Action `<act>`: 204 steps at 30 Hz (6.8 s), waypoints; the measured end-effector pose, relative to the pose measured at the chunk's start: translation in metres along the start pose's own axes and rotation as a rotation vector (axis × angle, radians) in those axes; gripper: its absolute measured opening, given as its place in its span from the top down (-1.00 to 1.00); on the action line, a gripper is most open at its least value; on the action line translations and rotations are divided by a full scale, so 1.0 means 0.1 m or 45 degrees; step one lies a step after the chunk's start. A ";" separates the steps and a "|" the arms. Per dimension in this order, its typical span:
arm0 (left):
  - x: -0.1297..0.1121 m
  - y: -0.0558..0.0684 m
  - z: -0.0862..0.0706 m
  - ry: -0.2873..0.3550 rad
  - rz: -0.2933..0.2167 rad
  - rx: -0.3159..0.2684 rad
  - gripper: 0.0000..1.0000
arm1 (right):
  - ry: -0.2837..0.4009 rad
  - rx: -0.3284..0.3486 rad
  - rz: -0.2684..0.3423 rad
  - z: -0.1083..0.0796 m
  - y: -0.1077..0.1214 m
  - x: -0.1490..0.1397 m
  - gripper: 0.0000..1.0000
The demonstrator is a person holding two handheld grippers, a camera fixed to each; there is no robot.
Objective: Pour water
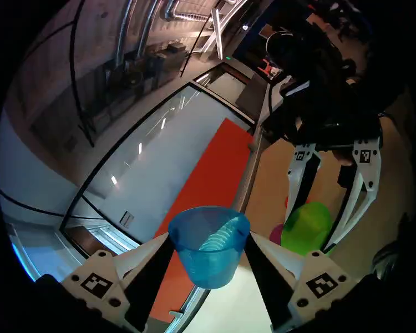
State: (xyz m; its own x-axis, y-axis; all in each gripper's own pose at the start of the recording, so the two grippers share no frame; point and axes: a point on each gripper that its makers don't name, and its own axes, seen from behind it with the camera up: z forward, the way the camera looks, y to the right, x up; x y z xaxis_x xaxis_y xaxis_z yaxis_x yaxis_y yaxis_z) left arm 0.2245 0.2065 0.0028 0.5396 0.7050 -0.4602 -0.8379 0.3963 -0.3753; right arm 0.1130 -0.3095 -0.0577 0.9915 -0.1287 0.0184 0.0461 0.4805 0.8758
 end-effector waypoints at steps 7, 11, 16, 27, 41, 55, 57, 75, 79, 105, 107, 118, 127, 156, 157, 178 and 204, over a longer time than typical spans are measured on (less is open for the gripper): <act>0.03 0.02 0.00 -0.002 0.054 0.000 -0.69 | 0.001 -0.005 -0.003 -0.02 0.01 0.01 -0.86; 0.06 0.01 -0.01 -0.002 0.084 0.004 -0.69 | 0.005 -0.009 -0.002 -0.02 0.03 0.02 -0.86; 0.11 0.00 0.00 0.005 0.098 0.004 -0.69 | 0.008 -0.010 -0.004 -0.03 0.03 0.03 -0.86; 0.15 -0.03 0.01 0.007 0.131 0.009 -0.69 | 0.007 -0.013 -0.011 -0.05 0.02 0.05 -0.86; 0.18 -0.03 0.02 0.017 0.184 0.015 -0.69 | 0.012 -0.021 -0.009 -0.07 0.04 0.05 -0.85; 0.23 -0.07 0.01 0.022 0.233 0.021 -0.69 | 0.016 -0.022 -0.010 -0.06 0.04 0.04 -0.85; 0.24 -0.08 0.01 0.024 0.241 0.022 -0.69 | 0.017 -0.022 -0.012 -0.06 0.04 0.04 -0.85; 0.31 -0.15 -0.01 0.035 0.303 0.056 -0.69 | 0.025 -0.026 -0.019 -0.08 0.04 0.10 -0.85; 0.32 -0.17 -0.01 0.037 0.319 0.065 -0.69 | 0.028 -0.026 -0.018 -0.08 0.04 0.11 -0.85; 0.39 -0.27 -0.02 0.032 0.432 0.086 -0.69 | 0.036 -0.031 -0.020 -0.08 0.06 0.13 -0.85; 0.39 -0.27 -0.02 0.032 0.443 0.087 -0.69 | 0.038 -0.031 -0.020 -0.08 0.06 0.13 -0.85; 0.40 -0.29 0.01 0.024 0.491 0.090 -0.69 | 0.037 -0.031 -0.022 -0.09 0.07 0.13 -0.85; 0.43 -0.31 0.01 0.018 0.546 0.098 -0.69 | 0.043 -0.030 -0.021 -0.08 0.07 0.14 -0.85; 0.53 -0.28 -0.04 0.057 0.699 0.122 -0.69 | 0.045 -0.032 -0.028 -0.05 0.08 0.16 -0.85; 0.53 -0.27 -0.05 0.056 0.704 0.123 -0.70 | 0.045 -0.032 -0.028 -0.05 0.08 0.16 -0.85; 0.49 -0.23 -0.08 0.059 0.818 0.131 -0.69 | 0.048 -0.035 -0.029 -0.01 0.09 0.18 -0.85; 0.53 -0.22 -0.05 0.082 0.820 0.124 -0.69 | 0.065 -0.050 -0.025 -0.06 0.13 0.23 -0.85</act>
State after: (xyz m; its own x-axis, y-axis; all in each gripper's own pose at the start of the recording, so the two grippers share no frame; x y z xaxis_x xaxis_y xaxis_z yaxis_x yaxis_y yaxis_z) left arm 0.2722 0.2321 -0.0170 -0.0711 0.7837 -0.6171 -0.9971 -0.0398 0.0643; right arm 0.1367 -0.3011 -0.0487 0.9952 -0.0943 -0.0244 0.0695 0.5122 0.8561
